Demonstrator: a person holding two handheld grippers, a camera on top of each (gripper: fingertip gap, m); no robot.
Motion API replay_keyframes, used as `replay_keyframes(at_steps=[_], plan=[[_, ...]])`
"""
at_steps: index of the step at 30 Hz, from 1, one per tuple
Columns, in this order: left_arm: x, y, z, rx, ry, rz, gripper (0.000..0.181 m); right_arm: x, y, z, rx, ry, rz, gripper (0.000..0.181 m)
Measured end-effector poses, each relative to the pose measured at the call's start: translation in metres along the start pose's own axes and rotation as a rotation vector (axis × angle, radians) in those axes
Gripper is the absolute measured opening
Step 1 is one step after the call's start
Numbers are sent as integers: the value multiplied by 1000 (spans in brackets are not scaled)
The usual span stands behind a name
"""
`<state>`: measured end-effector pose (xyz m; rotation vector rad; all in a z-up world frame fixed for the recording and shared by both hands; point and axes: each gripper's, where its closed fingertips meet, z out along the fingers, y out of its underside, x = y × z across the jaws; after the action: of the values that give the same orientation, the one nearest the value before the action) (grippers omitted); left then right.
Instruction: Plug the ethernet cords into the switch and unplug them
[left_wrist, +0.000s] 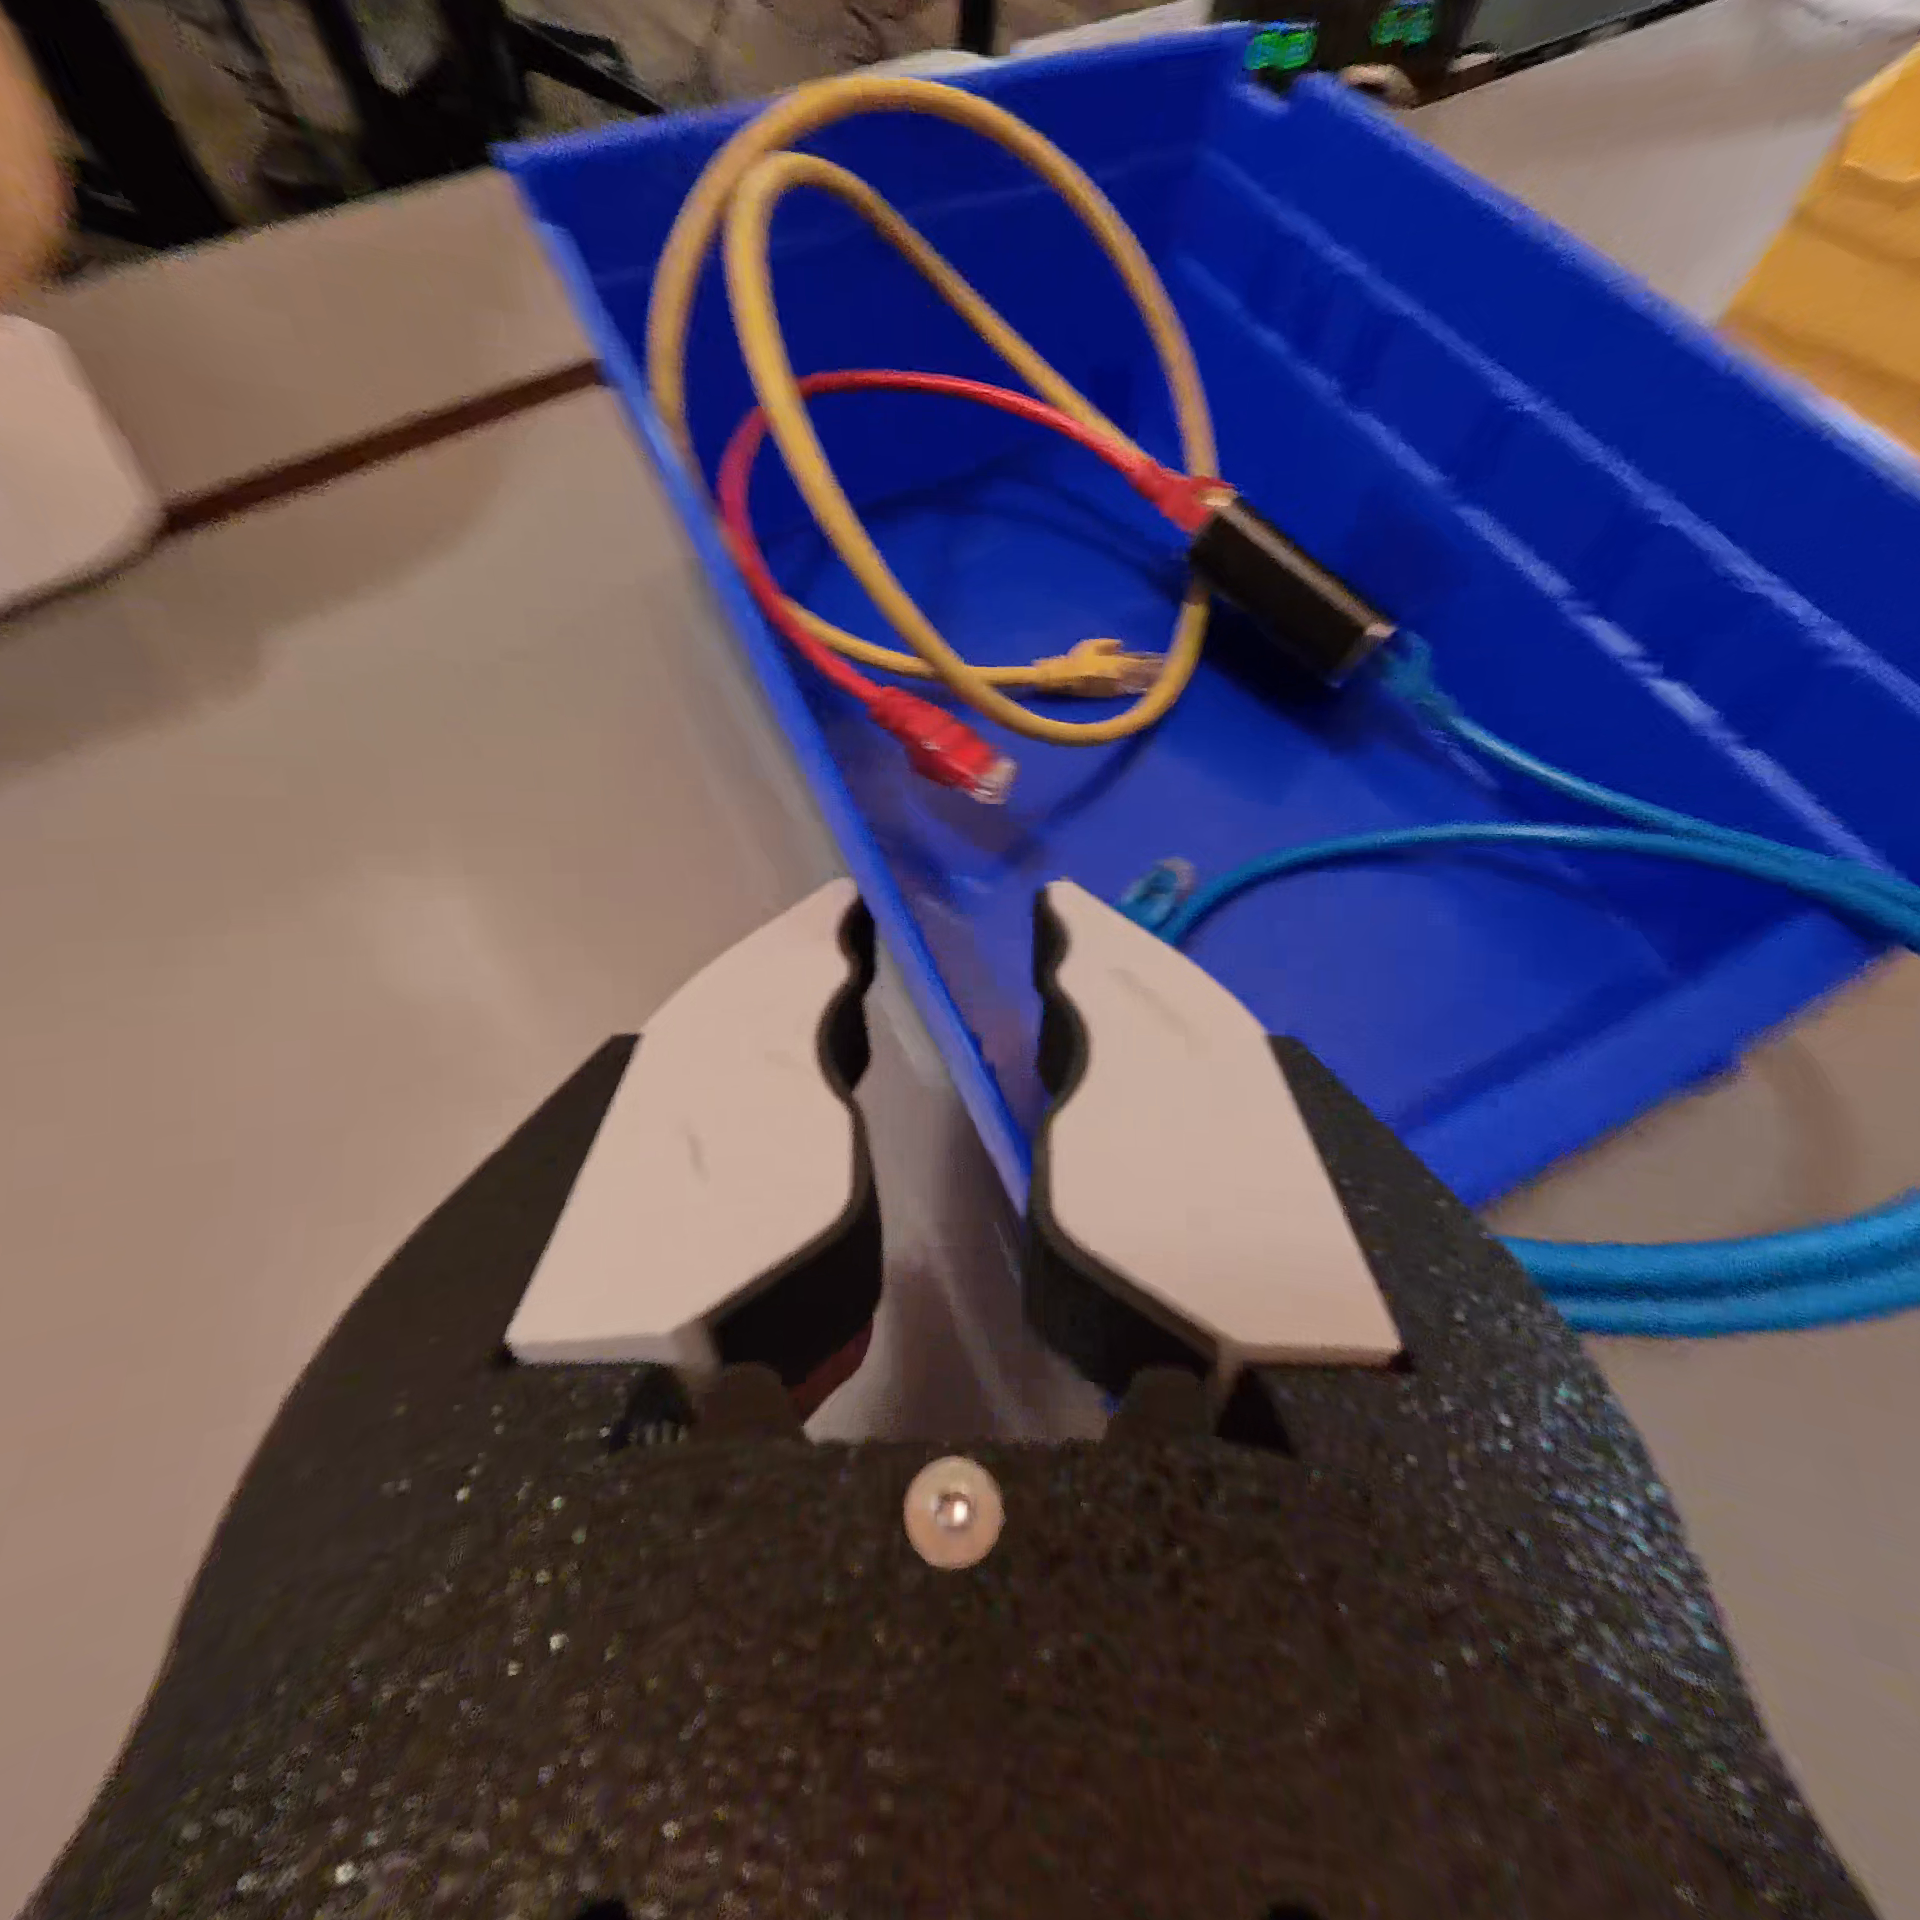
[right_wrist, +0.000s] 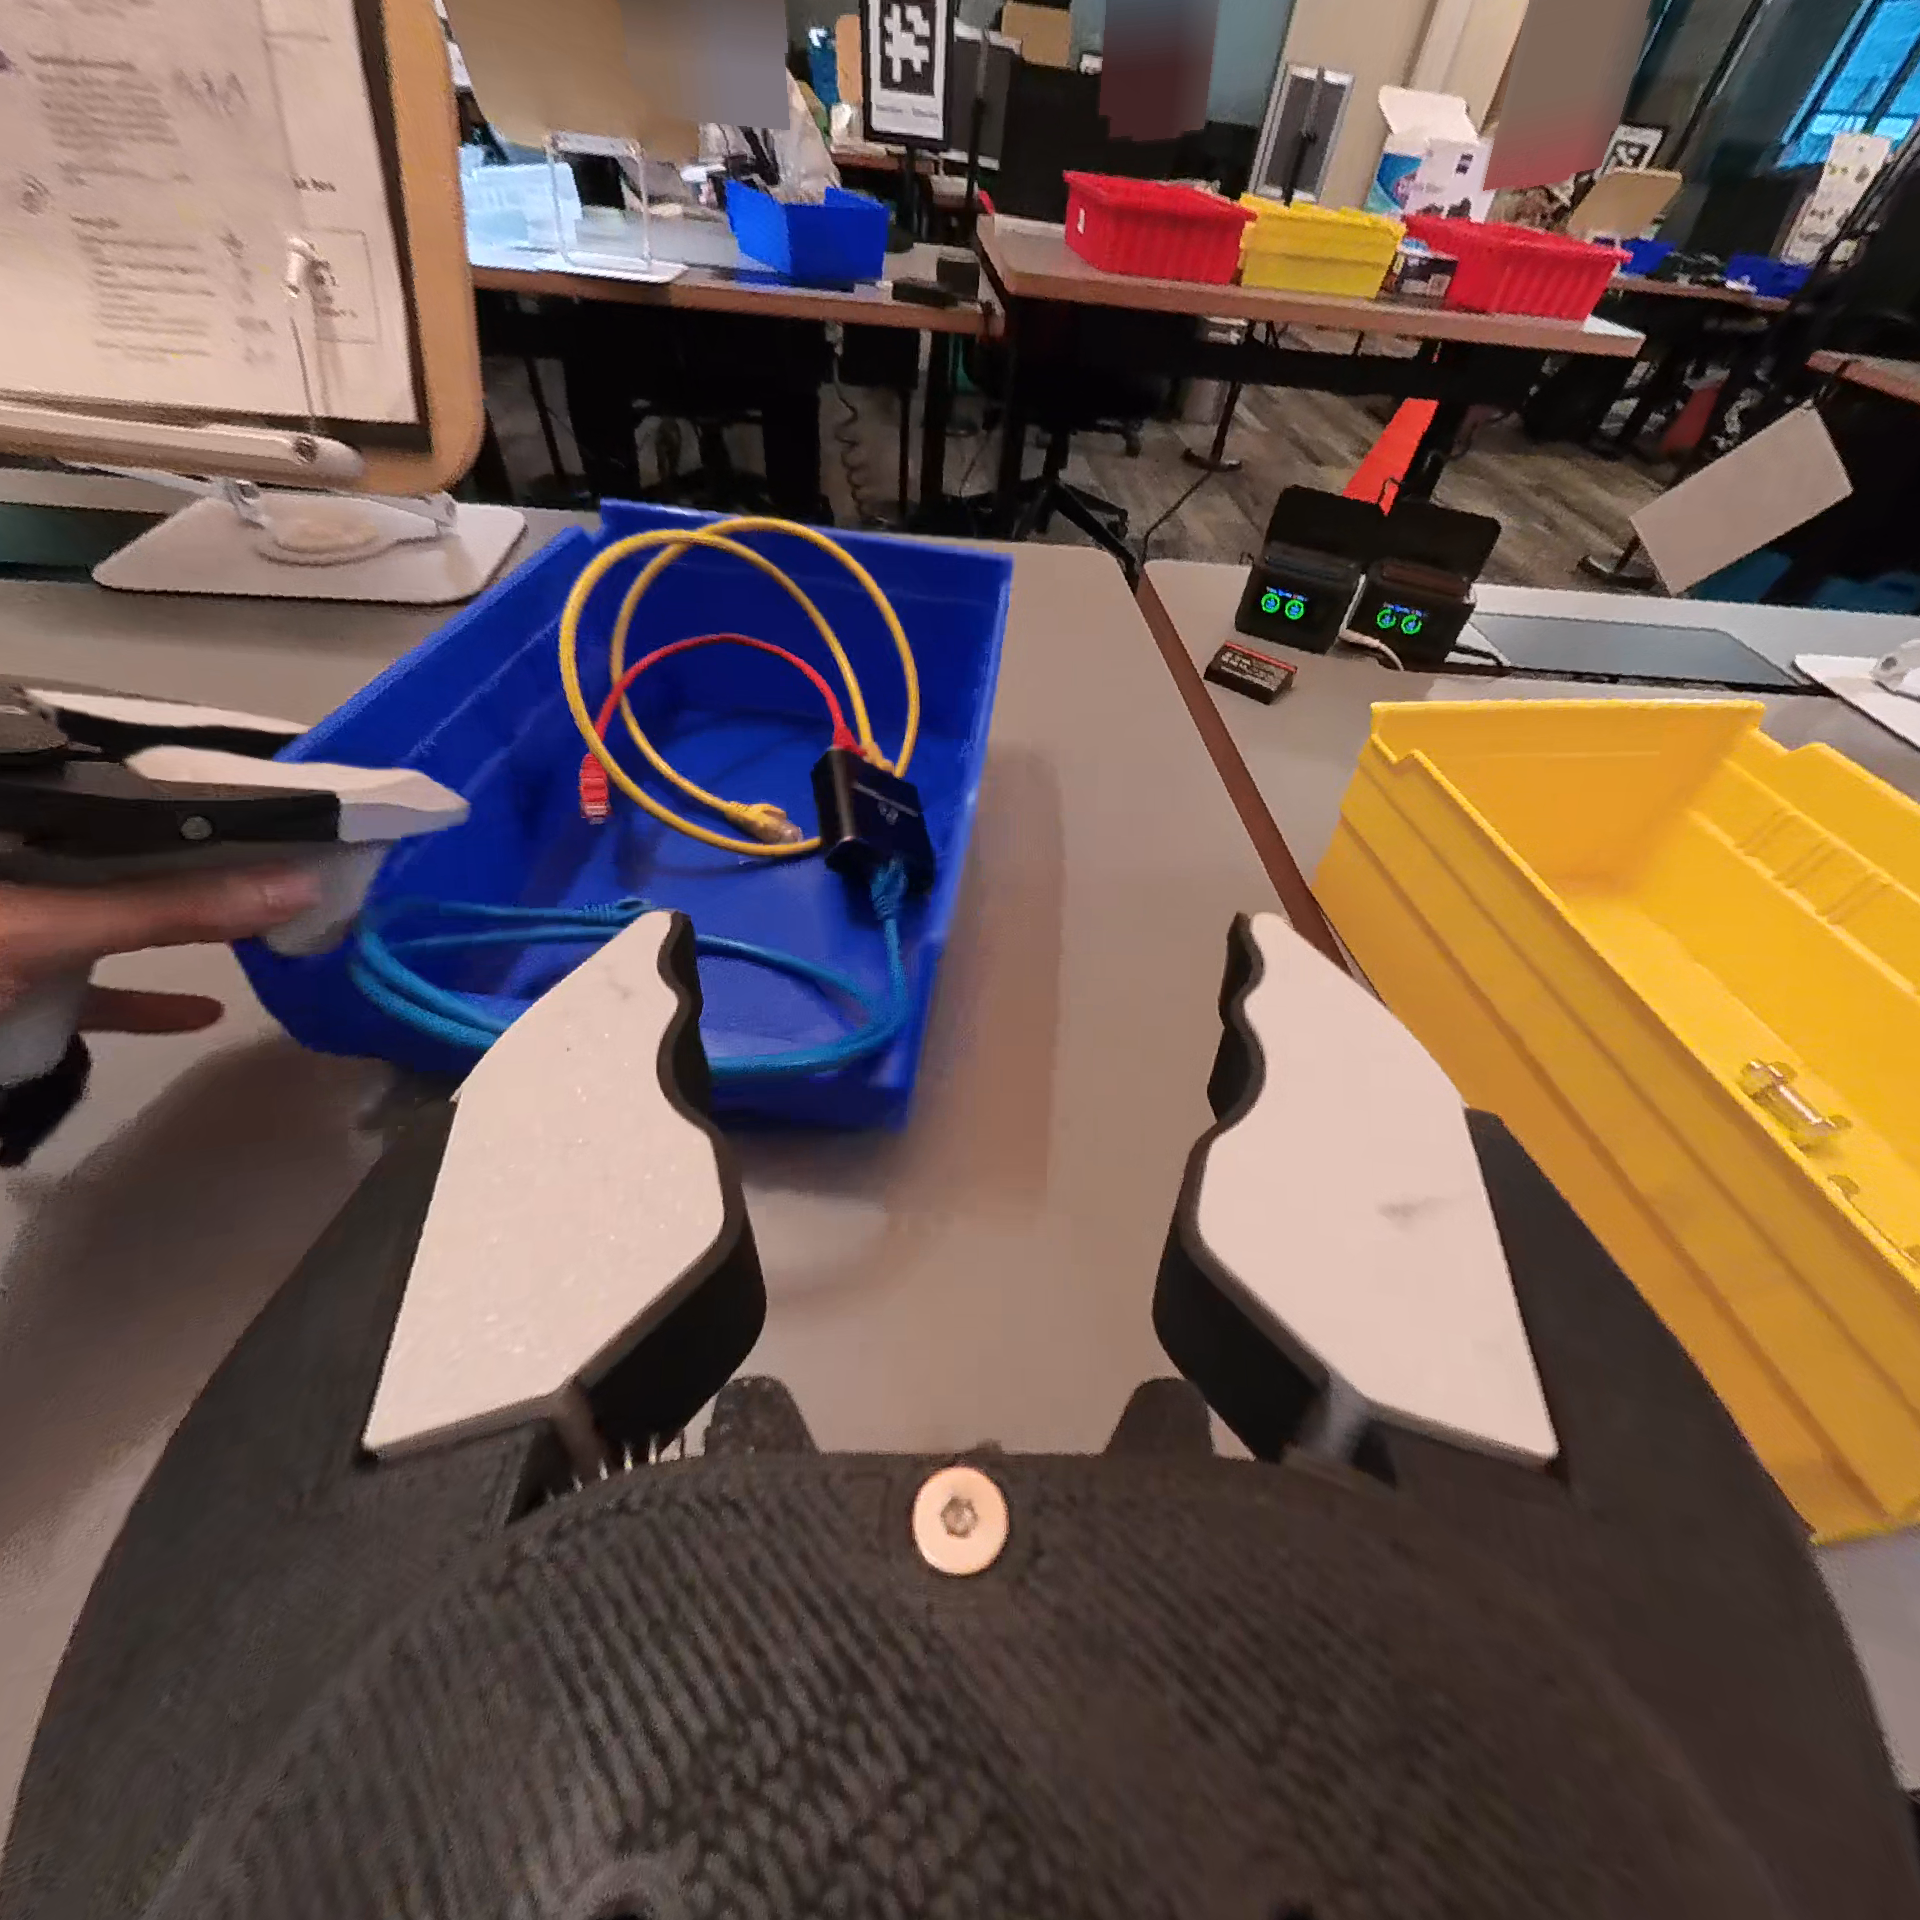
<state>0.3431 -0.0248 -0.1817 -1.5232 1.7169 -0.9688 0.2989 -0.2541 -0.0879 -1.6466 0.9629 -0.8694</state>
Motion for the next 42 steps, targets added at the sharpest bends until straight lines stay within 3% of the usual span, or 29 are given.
replay_keyframes(at_steps=[2,6,9,12,17,22,24,27,29,32,39,40,42], plan=[[-35,4,-11,18,-84,55,7,-4,-5,-2,21,-21,0,93],[-78,28,-50,45,-22,48,6,-27,-20,-3,63,-91,1,91],[-106,54,-95,72,-53,79,7,-67,-33,-1,86,-201,-28,91],[-135,81,-145,104,-122,70,7,-135,-49,-2,120,-390,-16,94],[-169,119,-216,179,-232,10,6,-278,-72,-6,106,-788,36,96],[-184,136,-248,222,-262,-60,7,-407,-100,32,-83,-993,17,110],[-184,136,-249,225,-249,-43,8,-458,-107,51,-219,-1073,60,106],[-184,135,-248,241,-210,-53,10,-522,-104,91,-424,-1051,148,97],[-184,135,-248,244,-197,-42,12,-550,-80,123,-531,-947,106,89],[-186,135,-249,249,-187,-29,12,-575,-44,151,-686,-834,58,94],[-191,136,-251,259,-173,-37,13,-618,-4,161,-828,-833,-14,53],[-191,136,-251,265,-170,-36,13,-621,5,161,-856,-821,-41,60],[-191,136,-251,271,-153,-18,14,-622,19,165,-891,-774,-68,53]])
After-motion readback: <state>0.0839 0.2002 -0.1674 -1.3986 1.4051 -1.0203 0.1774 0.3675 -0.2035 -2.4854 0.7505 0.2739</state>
